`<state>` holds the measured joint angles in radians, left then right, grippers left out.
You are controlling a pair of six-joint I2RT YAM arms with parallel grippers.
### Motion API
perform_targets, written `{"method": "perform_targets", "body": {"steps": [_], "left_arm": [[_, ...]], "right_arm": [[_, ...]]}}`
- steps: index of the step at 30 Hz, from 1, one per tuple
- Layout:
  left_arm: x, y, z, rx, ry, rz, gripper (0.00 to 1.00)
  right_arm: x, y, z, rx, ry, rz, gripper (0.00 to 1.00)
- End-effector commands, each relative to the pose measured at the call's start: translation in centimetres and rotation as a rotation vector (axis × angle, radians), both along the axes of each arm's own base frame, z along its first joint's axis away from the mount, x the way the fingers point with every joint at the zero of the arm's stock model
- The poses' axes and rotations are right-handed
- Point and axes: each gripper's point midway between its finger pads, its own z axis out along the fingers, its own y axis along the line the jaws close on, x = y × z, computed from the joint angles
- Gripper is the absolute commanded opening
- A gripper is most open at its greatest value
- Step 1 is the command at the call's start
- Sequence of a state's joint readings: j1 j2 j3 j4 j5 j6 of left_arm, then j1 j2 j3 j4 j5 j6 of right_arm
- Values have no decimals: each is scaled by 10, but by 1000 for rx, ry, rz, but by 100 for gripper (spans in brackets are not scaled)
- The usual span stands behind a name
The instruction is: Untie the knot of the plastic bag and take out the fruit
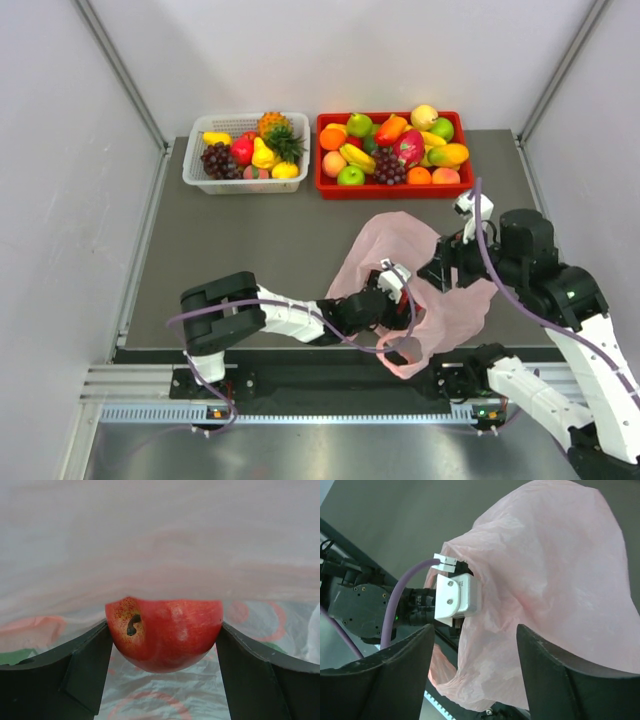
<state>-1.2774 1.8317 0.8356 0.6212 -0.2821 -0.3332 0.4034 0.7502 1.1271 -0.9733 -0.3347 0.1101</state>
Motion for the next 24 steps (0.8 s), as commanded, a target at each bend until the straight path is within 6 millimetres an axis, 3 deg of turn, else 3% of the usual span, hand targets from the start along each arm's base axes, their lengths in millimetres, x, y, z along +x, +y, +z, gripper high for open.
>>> {"method": "perform_targets", "body": {"steps": [1,9,13,15,17,19,22,24], "left_arm": [[2,1,35,-73,4,-2,0],[11,5,54,-95,23,-18,0],[11,2,53,-82,25,-32,0],[10,0,52,-85,31,-40,0],[9,0,53,-88,36,-41,0],[8,1,54,-90,38,-45,0],[4,3,59,-99,46,-59,0],[-1,6,63,-99,55,-77,0]], "right_arm": [[-8,15,0,13,3,101,65],[-14,17,-28,-97,69,101,66],[-12,20,-42,-138,102,91,65],[-10,20,-47,-149,106,79,59],[-6,19,-50,-164,106,63,46],[0,13,-52,-189,100,16,27],[8,8,-53,-207,87,-29,7],[12,7,-53,-215,85,-53,2]]}}
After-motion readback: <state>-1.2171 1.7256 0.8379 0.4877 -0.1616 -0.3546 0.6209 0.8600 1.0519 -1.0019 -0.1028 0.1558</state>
